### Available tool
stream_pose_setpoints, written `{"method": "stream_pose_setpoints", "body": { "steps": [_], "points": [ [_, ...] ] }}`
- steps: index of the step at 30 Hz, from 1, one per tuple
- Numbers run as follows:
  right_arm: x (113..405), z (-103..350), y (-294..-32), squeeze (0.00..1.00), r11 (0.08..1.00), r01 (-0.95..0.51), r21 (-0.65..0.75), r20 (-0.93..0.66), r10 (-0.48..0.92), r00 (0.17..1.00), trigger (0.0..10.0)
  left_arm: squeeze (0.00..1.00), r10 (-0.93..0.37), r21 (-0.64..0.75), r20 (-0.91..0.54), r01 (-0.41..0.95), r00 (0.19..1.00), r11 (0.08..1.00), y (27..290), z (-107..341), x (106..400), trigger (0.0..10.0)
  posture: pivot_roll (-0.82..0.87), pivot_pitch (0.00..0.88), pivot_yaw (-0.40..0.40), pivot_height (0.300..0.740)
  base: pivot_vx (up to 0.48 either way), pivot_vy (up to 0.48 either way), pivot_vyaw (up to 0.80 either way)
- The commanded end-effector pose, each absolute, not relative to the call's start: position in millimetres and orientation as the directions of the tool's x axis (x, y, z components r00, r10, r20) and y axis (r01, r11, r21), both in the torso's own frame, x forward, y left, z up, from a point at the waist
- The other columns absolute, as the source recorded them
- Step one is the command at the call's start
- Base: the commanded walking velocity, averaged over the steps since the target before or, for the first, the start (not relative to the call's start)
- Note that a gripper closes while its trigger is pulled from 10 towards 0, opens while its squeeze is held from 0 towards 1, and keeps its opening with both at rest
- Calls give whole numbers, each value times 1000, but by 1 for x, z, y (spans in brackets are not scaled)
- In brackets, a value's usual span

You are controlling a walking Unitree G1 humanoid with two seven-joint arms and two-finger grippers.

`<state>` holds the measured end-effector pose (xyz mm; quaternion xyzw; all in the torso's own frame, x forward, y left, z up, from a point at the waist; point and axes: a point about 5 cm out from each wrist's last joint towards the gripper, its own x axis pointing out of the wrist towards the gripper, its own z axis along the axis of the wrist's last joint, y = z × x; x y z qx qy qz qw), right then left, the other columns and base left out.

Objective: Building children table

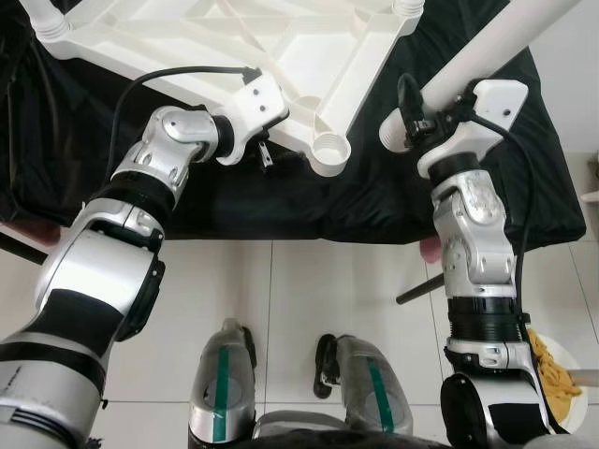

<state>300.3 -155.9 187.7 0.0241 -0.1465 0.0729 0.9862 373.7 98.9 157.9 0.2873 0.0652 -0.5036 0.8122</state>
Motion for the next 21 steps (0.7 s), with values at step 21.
{"method": "stream_pose_setpoints", "body": {
  "steps": [21],
  "points": [
    [275, 180, -155, 0, 994, -105, 35, 242, 94, 966, 10000, 0, -741, 409, -508, 880, 439, 241, 98, 172, 384, 10000, -63, 179, 101, 740, 0, 0, 0]
  ]
}}
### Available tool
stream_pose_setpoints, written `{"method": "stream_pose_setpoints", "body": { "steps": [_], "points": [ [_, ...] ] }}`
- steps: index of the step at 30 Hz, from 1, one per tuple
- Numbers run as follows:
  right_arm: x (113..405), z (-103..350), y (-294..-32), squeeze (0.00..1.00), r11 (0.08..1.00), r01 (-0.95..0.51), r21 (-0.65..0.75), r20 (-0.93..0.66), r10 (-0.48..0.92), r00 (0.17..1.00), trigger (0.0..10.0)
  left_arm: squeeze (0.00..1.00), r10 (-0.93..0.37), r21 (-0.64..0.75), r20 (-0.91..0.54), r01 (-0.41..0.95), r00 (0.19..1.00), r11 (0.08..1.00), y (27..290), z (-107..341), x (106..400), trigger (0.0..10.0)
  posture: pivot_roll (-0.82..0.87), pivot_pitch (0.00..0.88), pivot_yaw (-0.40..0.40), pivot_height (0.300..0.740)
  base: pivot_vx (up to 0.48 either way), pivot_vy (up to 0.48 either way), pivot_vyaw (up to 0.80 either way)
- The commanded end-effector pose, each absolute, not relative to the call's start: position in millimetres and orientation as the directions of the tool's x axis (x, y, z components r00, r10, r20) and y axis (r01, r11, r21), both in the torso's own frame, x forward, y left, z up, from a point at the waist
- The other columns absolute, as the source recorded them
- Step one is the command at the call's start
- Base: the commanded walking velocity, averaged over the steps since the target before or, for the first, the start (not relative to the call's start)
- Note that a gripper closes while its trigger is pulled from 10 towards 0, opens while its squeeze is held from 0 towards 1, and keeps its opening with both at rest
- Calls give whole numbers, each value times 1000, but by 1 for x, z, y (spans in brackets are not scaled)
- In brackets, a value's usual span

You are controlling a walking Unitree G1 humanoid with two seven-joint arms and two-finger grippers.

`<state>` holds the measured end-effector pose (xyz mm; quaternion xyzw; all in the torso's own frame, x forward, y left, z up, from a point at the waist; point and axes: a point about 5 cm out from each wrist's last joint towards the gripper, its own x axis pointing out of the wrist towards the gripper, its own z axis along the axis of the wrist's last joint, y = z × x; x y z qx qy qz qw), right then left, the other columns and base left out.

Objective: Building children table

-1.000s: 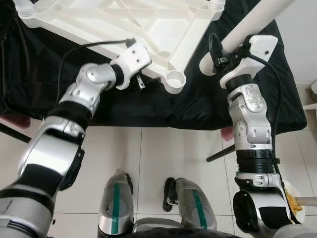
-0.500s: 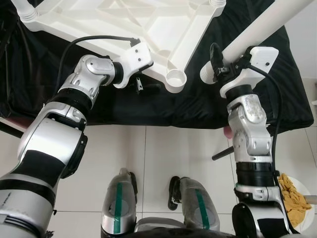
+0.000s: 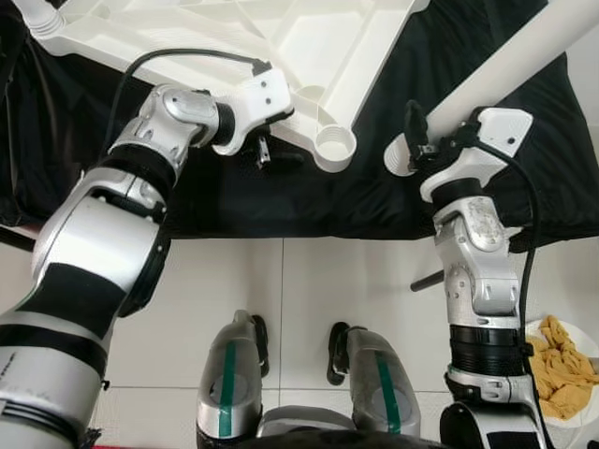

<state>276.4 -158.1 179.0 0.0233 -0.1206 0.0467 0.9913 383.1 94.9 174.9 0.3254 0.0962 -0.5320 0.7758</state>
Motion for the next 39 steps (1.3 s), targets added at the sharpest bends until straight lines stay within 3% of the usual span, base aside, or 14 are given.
{"method": "stream_pose_setpoints", "body": {
  "steps": [1, 6, 7, 8, 11, 13, 29, 39],
  "points": [
    [273, 180, -155, 0, 994, -102, 36, 239, 90, 967, 10000, 0, -734, 409, -515, 879, 443, 243, 98, 172, 385, 10000, -64, 181, 103, 740, 0, 0, 0],
    [269, 179, -155, 0, 995, -89, 40, 229, 77, 970, 10000, 0, -727, 403, -519, 879, 449, 255, 99, 174, 386, 10000, -70, 185, 107, 740, 0, 0, 0],
    [269, 179, -156, 0, 995, -86, 40, 227, 74, 971, 10000, 0, -726, 402, -523, 880, 447, 252, 100, 174, 387, 7255, -72, 186, 108, 740, 0, 0, 0],
    [268, 179, -156, 0, 996, -84, 41, 225, 72, 972, 10000, 0, -724, 399, -529, 883, 443, 249, 101, 174, 386, 2784, -72, 188, 107, 740, 0, 0, 0],
    [268, 179, -156, 0, 996, -83, 41, 224, 71, 972, 10000, 0, -723, 396, -533, 884, 440, 247, 101, 173, 386, 2784, -72, 188, 107, 740, 0, 0, 0],
    [268, 179, -156, 0, 996, -79, 40, 222, 68, 973, 10000, 0, -728, 388, -528, 887, 438, 252, 103, 174, 387, 0, -74, 190, 104, 740, 0, 0, 0],
    [270, 182, -156, 0, 997, -74, 37, 220, 65, 973, 10000, 0, -734, 364, -535, 898, 419, 247, 107, 174, 386, 0, -71, 194, 101, 740, 0, 0, 0],
    [274, 186, -161, 0, 998, -49, 32, 235, 41, 971, 10000, 0, -797, 270, -527, 947, 295, 172, 108, 156, 372, 0, -64, 183, 109, 740, 0, 0, 0]
  ]
}}
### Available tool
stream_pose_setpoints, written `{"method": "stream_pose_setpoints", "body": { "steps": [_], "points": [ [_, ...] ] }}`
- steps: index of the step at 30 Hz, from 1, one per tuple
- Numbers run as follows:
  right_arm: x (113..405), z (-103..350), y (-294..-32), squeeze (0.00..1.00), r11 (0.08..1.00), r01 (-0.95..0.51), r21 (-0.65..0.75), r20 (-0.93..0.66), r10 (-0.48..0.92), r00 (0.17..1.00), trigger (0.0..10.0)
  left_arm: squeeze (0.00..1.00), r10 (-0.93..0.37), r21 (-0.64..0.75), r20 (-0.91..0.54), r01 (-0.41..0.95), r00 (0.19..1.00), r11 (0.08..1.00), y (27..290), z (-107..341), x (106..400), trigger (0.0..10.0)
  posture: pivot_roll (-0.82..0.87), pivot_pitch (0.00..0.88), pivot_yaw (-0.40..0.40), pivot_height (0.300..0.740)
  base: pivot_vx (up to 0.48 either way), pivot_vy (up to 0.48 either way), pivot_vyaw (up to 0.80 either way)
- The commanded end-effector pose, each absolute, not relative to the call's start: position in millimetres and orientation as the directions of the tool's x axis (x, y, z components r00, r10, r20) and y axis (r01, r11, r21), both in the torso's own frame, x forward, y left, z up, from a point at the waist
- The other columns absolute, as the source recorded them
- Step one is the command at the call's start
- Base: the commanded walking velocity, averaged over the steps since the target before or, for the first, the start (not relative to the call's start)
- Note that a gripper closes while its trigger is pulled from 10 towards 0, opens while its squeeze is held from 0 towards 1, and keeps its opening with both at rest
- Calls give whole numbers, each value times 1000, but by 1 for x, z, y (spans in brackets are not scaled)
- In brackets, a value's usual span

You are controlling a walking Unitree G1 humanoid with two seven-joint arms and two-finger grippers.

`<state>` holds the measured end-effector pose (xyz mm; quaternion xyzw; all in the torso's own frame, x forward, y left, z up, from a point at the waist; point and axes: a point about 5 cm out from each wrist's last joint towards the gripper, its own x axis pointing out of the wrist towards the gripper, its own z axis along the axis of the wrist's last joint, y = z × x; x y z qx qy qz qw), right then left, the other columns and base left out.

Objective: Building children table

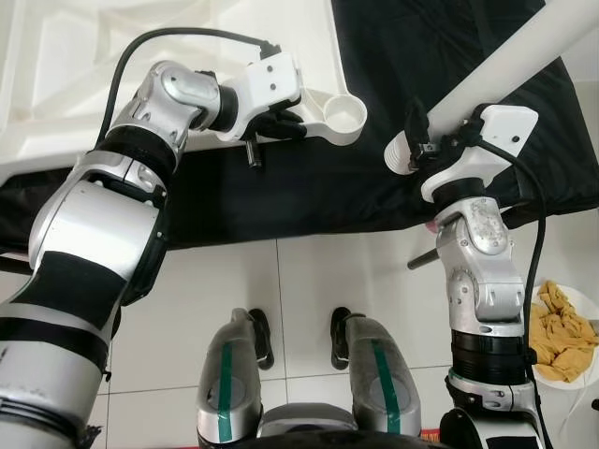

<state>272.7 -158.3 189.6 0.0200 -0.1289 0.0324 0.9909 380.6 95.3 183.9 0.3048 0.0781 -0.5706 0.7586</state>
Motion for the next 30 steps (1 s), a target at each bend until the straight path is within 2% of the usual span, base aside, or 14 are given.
{"method": "stream_pose_setpoints", "body": {
  "steps": [1, 8, 11, 12, 15, 16, 17, 18, 19, 20, 24, 25, 30],
  "points": [
    [275, 186, -162, 0, 998, -47, 32, 238, 38, 971, 10000, 0, -808, 261, -520, 952, 277, 159, 108, 154, 370, 0, -63, 180, 109, 740, 0, 0, 0],
    [281, 189, -162, 0, 998, -46, 34, 251, 36, 967, 10000, 0, -867, 215, -463, 973, 182, 89, 102, 143, 356, 0, -44, 157, 103, 740, 0, 0, 0],
    [283, 190, -162, 0, 998, -49, 35, 255, 39, 966, 10000, 0, -881, 210, -442, 974, 172, 85, 99, 140, 353, 0, -37, 150, 99, 740, 0, 0, 0],
    [285, 190, -162, 0, 998, -51, 34, 258, 41, 965, 10000, 0, -892, 194, -418, 976, 171, 96, 96, 137, 349, 2431, -33, 142, 93, 740, 0, 0, 0],
    [287, 191, -161, 0, 998, -54, 33, 262, 44, 964, 10000, 0, -900, 181, -401, 978, 169, 104, 94, 134, 346, 2431, -32, 140, 91, 740, 0, 0, 0],
    [289, 192, -161, 0, 998, -58, 33, 266, 47, 963, 10000, 0, -907, 156, -381, 980, 179, 127, 93, 131, 343, 10000, -26, 133, 82, 740, 0, 0, 0],
    [291, 193, -160, 0, 997, -64, 33, 269, 53, 962, 10000, 616, -910, 144, -365, 978, 196, 153, 92, 130, 342, 10000, -19, 127, 72, 740, 0, 0, 0],
    [291, 193, -160, 0, 997, -64, 33, 269, 53, 962, 10000, 616, -910, 144, -365, 978, 196, 153, 92, 130, 342, 10000, -19, 127, 72, 740, 0, 0, 0],
    [293, 194, -159, 0, 997, -74, 32, 272, 63, 960, 10000, 1000, -912, 151, -348, 973, 217, 174, 94, 133, 343, 10000, -11, 122, 63, 740, 0, 0, 0],
    [297, 195, -157, 0, 995, -90, 29, 275, 79, 958, 10000, 867, -909, 170, -331, 964, 252, 205, 98, 142, 345, 10000, -3, 116, 52, 740, 0, 0, 0],
    [298, 196, -157, 0, 995, -94, 28, 275, 83, 958, 10000, 867, -909, 174, -327, 962, 259, 212, 99, 145, 346, 10000, -3, 116, 52, 740, 0, 0, 0],
    [300, 196, -156, 0, 994, -101, 28, 276, 90, 957, 10000, 0, -912, 184, -318, 960, 260, 210, 101, 150, 346, 10000, 8, 112, 39, 740, 0, 0, 0],
    [307, 199, -154, 0, 991, -129, 27, 281, 117, 953, 10000, 0, -917, 259, -278, 941, 286, 215, 109, 169, 348, 10000, 18, 106, 16, 740, 0, 0, 0]
  ]
}}
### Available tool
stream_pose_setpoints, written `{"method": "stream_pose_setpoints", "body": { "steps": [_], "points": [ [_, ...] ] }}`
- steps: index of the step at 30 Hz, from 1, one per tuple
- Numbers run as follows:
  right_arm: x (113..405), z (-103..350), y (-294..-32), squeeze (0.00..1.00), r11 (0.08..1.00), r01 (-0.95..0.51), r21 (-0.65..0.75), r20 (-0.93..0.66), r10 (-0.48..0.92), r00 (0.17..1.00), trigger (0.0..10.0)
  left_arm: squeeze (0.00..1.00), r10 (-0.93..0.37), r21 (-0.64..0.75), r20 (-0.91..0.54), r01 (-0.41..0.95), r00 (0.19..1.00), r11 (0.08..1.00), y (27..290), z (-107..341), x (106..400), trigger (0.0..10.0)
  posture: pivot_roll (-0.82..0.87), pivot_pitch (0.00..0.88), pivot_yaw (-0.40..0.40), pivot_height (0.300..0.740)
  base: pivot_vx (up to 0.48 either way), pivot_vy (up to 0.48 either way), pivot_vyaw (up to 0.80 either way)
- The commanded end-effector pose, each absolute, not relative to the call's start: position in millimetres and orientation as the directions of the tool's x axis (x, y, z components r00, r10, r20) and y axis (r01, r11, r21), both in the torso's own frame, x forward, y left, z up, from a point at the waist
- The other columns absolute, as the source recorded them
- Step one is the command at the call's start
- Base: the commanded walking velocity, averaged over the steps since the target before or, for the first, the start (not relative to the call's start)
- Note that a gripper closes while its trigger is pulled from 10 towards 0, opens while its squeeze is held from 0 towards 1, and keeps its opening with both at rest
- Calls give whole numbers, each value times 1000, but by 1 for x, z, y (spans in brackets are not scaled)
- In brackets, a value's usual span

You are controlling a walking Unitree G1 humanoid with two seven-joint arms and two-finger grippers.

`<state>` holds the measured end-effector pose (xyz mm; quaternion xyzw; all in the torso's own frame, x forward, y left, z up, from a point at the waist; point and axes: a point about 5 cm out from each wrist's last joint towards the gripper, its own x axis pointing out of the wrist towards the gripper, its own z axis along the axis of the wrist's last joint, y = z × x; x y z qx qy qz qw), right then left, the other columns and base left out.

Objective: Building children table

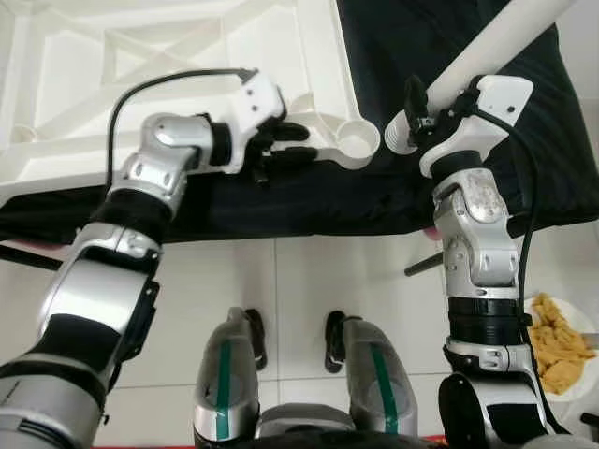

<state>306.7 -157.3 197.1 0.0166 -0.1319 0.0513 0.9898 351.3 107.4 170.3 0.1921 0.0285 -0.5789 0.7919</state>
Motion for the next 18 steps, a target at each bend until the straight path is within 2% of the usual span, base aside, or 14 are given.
{"method": "stream_pose_setpoints", "body": {
  "steps": [1, 3, 6, 10, 13, 16, 18],
  "points": [
    [308, 200, -154, 0, 991, -134, 25, 282, 121, 952, 10000, 0, -916, 271, -267, 935, 301, 228, 111, 173, 349, 10000, 20, 105, 9, 740, 0, 0, 0],
    [310, 200, -154, 0, 990, -136, 24, 284, 124, 951, 10000, 0, -914, 280, -249, 927, 321, 250, 113, 178, 350, 10000, 20, 104, 6, 740, 0, 0, 0],
    [316, 204, -156, 0, 991, -131, 29, 288, 118, 950, 10000, 0, -898, 281, -159, 891, 409, 356, 120, 201, 356, 10000, 16, 105, -5, 740, 0, 0, 0],
    [319, 207, -159, 0, 990, -133, 37, 292, 117, 949, 10000, 0, -886, 259, -83, 869, 455, 422, 122, 216, 360, 10000, 14, 103, -16, 740, 0, 0, 0],
    [322, 213, -159, 0, 984, -171, 52, 321, 145, 936, 10000, 0, -820, 207, 70, 796, 568, 569, 120, 237, 365, 10000, 26, 98, -30, 740, 0, 0, 0],
    [323, 214, -158, 0, 982, -182, 50, 329, 156, 931, 10000, 0, -794, 197, 105, 770, 599, 607, 119, 241, 367, 10000, 28, 97, -32, 740, 0, 0, 0],
    [325, 216, -152, 0, 976, -219, 11, 330, 204, 922, 10000, 0, -723, 181, 166, 700, 671, 691, 115, 244, 366, 10000, 31, 90, -41, 740, 0, 0, 0]
  ]
}}
